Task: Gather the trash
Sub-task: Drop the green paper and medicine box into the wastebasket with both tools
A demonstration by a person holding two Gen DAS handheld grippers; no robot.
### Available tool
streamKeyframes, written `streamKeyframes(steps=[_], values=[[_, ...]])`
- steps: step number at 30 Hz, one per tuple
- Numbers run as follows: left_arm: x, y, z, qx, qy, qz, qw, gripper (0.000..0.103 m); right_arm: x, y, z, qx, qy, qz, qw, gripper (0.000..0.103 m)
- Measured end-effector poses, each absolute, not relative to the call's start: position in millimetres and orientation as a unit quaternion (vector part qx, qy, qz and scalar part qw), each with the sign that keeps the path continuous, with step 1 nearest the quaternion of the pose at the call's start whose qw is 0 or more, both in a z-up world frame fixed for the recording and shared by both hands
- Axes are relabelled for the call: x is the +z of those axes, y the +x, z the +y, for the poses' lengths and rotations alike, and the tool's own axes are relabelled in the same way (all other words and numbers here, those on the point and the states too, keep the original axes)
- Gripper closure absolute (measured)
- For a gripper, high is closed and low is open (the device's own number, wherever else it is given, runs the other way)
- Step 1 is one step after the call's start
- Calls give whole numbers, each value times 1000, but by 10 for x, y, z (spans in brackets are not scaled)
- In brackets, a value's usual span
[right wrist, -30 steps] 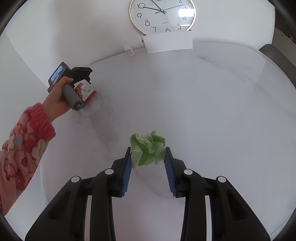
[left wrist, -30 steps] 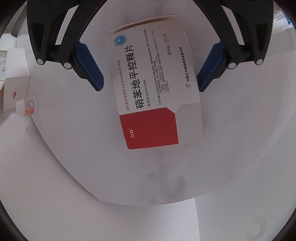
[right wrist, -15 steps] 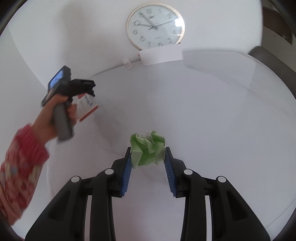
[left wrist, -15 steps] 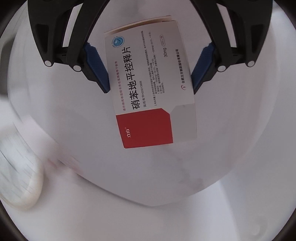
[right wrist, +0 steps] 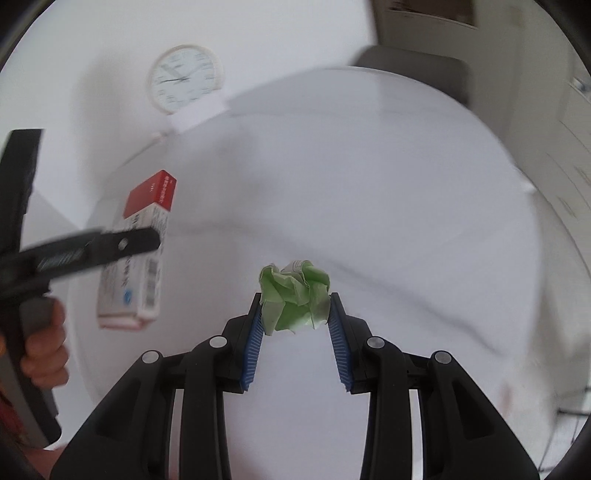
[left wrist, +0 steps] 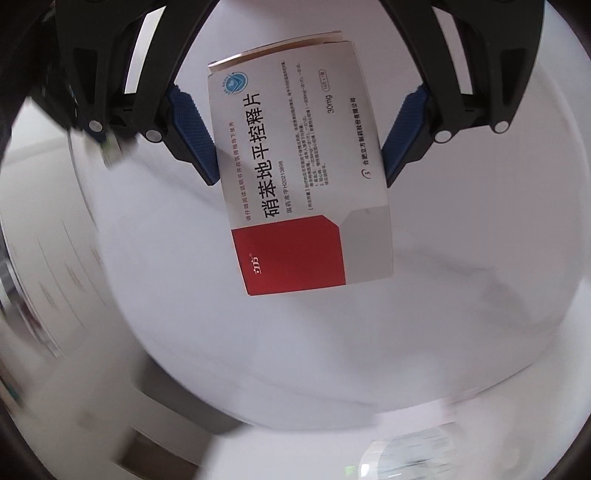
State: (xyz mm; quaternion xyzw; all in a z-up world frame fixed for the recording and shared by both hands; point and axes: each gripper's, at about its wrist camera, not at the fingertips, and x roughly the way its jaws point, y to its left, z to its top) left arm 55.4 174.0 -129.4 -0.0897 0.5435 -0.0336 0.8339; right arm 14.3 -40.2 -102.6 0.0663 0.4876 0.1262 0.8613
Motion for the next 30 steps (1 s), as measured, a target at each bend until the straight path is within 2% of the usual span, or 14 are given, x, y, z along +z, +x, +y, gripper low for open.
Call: streamKeyframes(steps=[7,11,17,21,24,26,27,28,30], values=[[-1525,-16,326,-127,-43,557,820,21,-1216,-707,-1922,41,82,485,870,67],[-1586,-237,-259,-157,9,557,815,21,-1581,-1016,-2641,-2,117,506,854,67],[-1632,-127,-383,-175,66,544,818,21,-2099,-1060,-3048,-22,134,528,838,68],[-1404,-498,-1000,-183,84,539,818,21,-2367,-1076,-3197,-23,152,538,829,67],[-1353,-595,-1160,-186,102,536,818,21,-2562,-1055,-3227,-16,149,547,824,66],[-1350,-638,-1238,-188,108,536,816,21,-2660,-1033,-3235,-11,146,552,821,51],[-1357,-639,-1299,-188,112,537,815,21,-2692,-1075,-3279,-14,145,555,819,36],[-1364,-637,-1368,-188,115,539,813,21,-2717,-1067,-3281,-22,144,555,819,28],[-1378,-639,-1467,-191,119,540,811,21,-2715,-1077,-3311,-29,154,555,817,23]])
